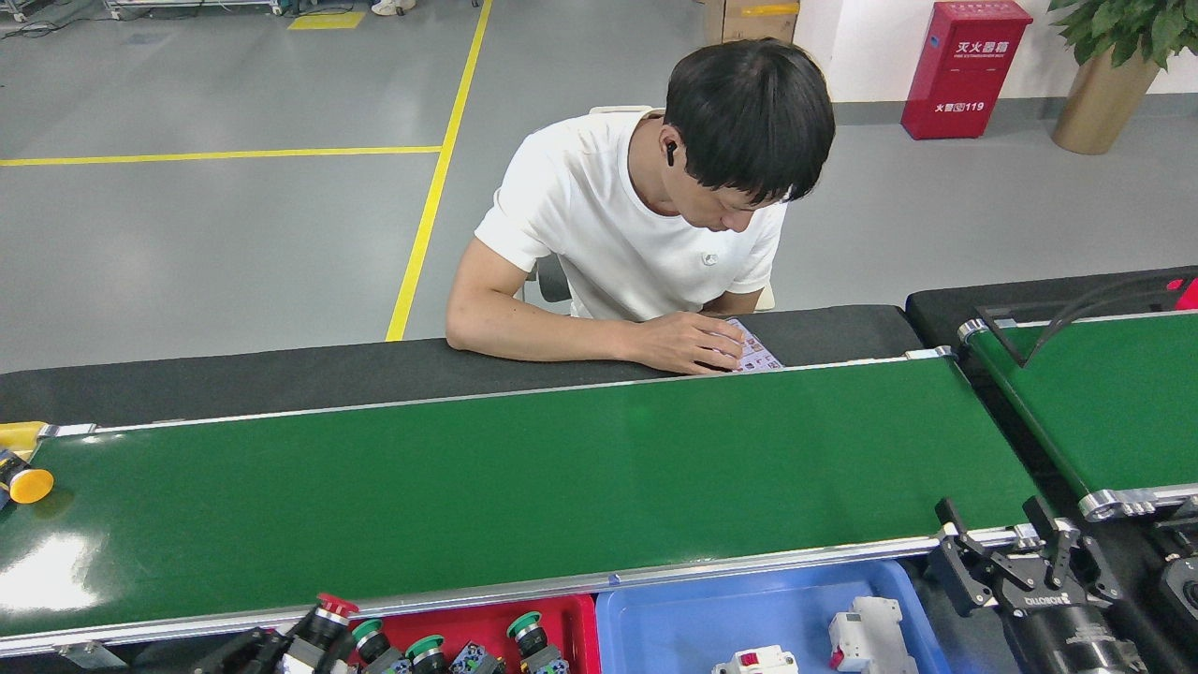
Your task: Pick switch part from conveyor to tray
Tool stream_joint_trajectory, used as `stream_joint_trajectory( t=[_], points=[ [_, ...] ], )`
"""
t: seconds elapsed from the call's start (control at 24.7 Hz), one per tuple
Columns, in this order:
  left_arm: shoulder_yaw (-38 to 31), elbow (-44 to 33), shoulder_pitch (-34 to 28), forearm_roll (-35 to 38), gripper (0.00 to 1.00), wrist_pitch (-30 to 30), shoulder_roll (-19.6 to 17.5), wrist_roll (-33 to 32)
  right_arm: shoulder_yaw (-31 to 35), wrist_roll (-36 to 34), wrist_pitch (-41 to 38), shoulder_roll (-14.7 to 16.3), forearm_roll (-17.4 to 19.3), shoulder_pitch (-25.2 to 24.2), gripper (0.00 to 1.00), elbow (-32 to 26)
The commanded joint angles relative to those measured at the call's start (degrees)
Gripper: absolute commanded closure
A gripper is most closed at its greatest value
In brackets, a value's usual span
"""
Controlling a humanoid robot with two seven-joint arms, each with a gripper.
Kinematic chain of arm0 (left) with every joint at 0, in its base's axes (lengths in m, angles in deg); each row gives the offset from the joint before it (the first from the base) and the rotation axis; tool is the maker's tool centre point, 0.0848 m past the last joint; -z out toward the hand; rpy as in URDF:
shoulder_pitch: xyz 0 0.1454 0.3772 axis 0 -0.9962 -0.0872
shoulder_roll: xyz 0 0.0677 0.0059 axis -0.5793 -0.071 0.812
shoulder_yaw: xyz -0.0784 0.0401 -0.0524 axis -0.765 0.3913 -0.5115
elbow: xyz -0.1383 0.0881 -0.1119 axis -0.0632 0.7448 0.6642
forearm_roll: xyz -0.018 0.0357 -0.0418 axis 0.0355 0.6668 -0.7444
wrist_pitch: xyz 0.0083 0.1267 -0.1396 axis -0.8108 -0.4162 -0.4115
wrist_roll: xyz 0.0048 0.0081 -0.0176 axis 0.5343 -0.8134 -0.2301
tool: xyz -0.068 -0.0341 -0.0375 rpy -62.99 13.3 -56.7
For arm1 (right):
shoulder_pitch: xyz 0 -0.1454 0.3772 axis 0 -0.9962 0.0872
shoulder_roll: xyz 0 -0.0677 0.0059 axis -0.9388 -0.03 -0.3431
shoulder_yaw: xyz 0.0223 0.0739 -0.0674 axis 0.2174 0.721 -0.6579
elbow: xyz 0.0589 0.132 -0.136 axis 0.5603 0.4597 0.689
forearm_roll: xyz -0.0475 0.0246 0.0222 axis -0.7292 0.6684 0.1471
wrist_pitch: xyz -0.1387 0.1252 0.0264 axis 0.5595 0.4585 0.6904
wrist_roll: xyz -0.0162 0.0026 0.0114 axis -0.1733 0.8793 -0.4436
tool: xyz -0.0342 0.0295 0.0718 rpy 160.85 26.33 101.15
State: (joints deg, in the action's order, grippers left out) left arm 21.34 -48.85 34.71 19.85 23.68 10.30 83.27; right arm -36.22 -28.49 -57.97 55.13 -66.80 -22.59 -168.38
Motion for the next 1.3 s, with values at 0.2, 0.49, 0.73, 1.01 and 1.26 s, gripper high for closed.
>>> stream_joint_trajectory(
  t=[0.2,0.49,0.73,1.01,1.26],
  points=[
    [4.8,-0.6,3.4,4.7,0.00,0.7,2.3,0.6,-1.8,1.7,0.3,-2.6,-0.3,1.1,0.02,-2.5],
    [-5.6,-0.6,4.2,4.4,0.00,0.7,10.6,0.7,-5.6,-2.0,0.5,-4.4,-3.8,-6.9,0.04,-7.5],
    [-12.7,-0.7,4.4,4.8,0.00,-7.2,11.8,0.7,-4.9,-3.4,0.4,-5.0,-3.8,-11.9,0.03,-9.6],
    [-11.7,-0.9,3.4,9.1,0.00,-20.2,12.6,1.0,-3.3,-6.0,-0.1,-2.9,-3.9,-16.6,0.03,-10.0],
    [-2.6,-0.9,3.9,12.1,0.00,-29.4,14.1,1.0,-0.9,-6.8,-0.1,-2.9,-3.8,-19.1,0.01,-10.0]
  ],
)
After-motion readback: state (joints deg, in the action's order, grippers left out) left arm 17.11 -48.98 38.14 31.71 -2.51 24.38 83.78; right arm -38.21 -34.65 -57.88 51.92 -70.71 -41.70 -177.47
